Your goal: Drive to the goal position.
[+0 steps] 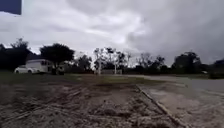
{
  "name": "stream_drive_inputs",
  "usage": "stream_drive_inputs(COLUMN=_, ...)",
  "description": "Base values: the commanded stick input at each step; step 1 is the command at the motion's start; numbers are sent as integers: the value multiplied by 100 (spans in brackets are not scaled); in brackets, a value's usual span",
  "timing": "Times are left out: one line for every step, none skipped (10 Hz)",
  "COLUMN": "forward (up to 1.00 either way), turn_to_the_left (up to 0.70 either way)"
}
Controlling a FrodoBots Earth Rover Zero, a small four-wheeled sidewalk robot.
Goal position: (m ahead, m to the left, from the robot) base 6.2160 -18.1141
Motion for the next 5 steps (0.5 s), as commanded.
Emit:
stream_drive_inputs(forward=70, turn_to_the_left=0)
stream_drive_inputs(forward=70, turn_to_the_left=0)
stream_drive_inputs(forward=70, turn_to_the_left=0)
stream_drive_inputs(forward=70, turn_to_the_left=0)
stream_drive_inputs(forward=70, turn_to_the_left=0)
